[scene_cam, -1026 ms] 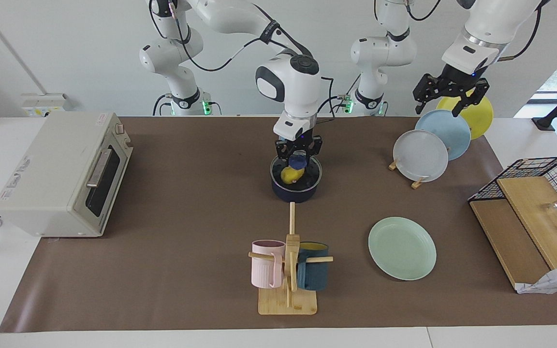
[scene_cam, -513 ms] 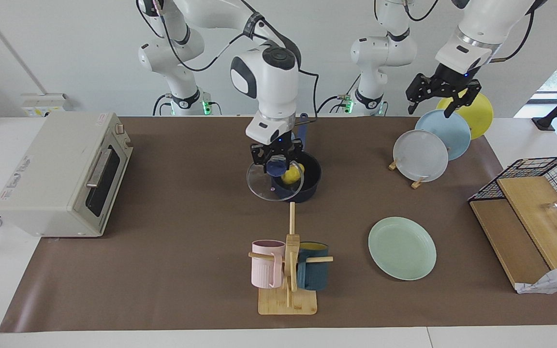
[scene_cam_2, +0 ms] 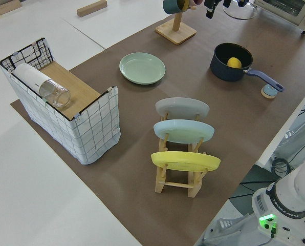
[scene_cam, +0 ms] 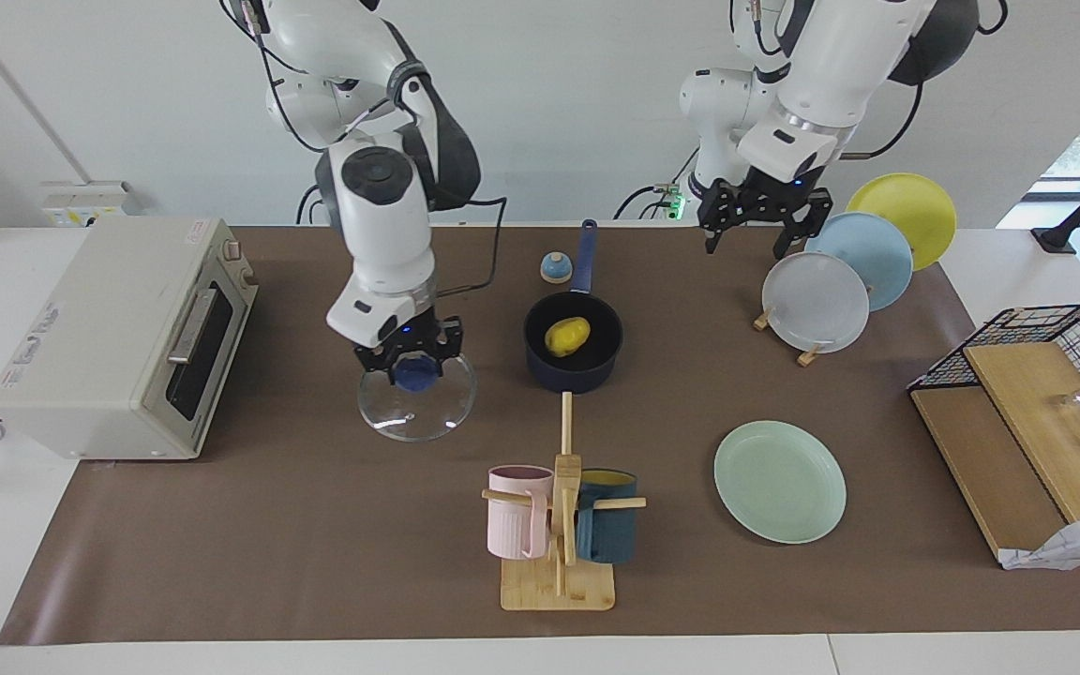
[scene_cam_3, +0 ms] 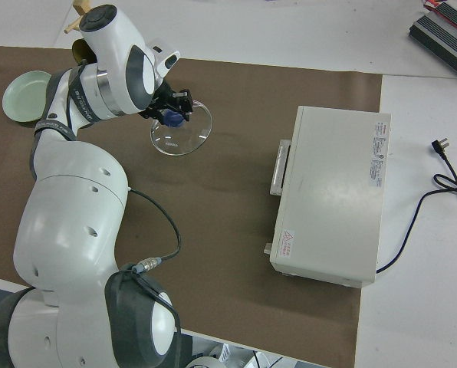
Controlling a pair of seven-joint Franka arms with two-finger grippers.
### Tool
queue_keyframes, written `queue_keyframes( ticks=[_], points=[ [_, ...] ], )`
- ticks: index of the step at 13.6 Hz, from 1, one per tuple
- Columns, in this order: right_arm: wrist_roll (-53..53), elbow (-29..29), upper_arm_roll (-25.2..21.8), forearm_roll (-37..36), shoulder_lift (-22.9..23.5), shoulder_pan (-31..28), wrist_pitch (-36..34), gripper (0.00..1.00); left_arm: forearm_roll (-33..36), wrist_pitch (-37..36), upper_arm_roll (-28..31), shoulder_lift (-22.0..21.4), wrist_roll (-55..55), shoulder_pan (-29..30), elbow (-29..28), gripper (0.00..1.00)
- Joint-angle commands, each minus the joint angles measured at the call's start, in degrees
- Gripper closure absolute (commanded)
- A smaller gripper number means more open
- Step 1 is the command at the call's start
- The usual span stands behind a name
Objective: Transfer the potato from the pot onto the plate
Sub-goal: 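Set the lid down by the oven while the left gripper reaches the pot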
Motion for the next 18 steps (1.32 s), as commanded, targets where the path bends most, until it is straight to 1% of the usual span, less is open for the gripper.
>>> queue_keyframes(
  ticks=[1, 2, 3, 5, 6, 7, 8, 9, 11, 13, 14, 15, 16, 17, 18],
  points=[
    [-3.7, -10.1, 0.8, 0.7, -4.3, -3.0, 7.4, 0.63, -0.5, 5.9, 0.9, -0.2, -7.2, -6.8, -5.3, 0.00],
    [-6.0, -12.9, 0.8, 0.7, -4.6, -5.3, 11.2, 0.63, -0.5, 8.8, 0.9, 0.2, -10.8, -9.5, -7.8, 0.00],
    [-8.2, -13.9, 0.9, 0.7, -4.4, -7.1, 13.0, 0.63, -0.5, 12.3, 0.9, 1.5, -13.0, -11.4, -9.7, 0.00],
    [-9.6, -15.0, 0.9, 0.7, -4.0, -8.9, 13.7, 0.63, -0.5, 18.2, 0.9, 4.6, -16.0, -15.1, -12.2, 0.00],
    [-9.7, -15.6, 0.8, 0.7, -3.8, -8.9, 14.0, 0.63, -0.5, 19.8, 0.9, 5.3, -16.3, -15.5, -13.5, 0.00],
    [-10.1, -16.2, 0.8, 0.7, -3.0, -9.2, 15.8, 0.63, -0.4, 20.1, 0.9, 5.5, -18.0, -15.8, -14.7, 0.00],
    [-10.3, -17.0, 0.8, 0.7, -2.9, -10.0, 16.6, 0.63, -0.5, 21.0, 0.9, 5.4, -18.5, -17.1, -16.5, 0.00],
    [-10.3, -17.1, 0.9, 0.7, -2.9, -10.2, 16.1, 0.63, -0.5, 21.9, 0.9, 5.5, -18.7, -17.3, -17.7, 0.00],
    [-10.3, -18.2, 0.9, 0.7, -3.1, -10.5, 16.8, 0.61, -0.5, 24.9, 0.9, 5.3, -19.1, -17.3, -20.2, 0.00],
    [-10.2, -20.9, 0.9, 0.8, -3.7, -10.6, 18.7, 0.57, -0.5, 26.9, 0.9, 5.5, -20.2, -17.3, -21.4, 0.00],
    [-10.1, -22.1, 0.9, 0.7, -4.3, -10.6, 19.1, 0.53, -0.5, 27.8, 0.9, 5.8, -20.5, -17.3, -21.9, 0.00],
    [-10.2, -21.9, 0.9, 0.7, -4.2, -10.7, 19.1, 0.44, -0.5, 28.6, 0.9, 6.5, -21.0, -17.4, -22.1, 0.00],
    [-10.3, -21.3, 0.9, 0.7, -4.0, -10.7, 19.1, 0.18, -0.5, 29.5, 0.9, 7.2, -21.5, -17.8, -22.2, 0.00],
    [-10.3, -20.6, 0.9, 0.7, -3.9, -10.6, 18.8, 0.00, -0.5, 30.7, 0.9, 8.1, -22.4, -17.8, -22.2, 0.00],
    [-10.3, -19.3, 0.9, 0.7, -3.7, -10.7, 17.9, 0.00, -0.5, 31.4, 0.9, 8.5, -22.6, -18.2, -22.2, 0.00]
  ],
)
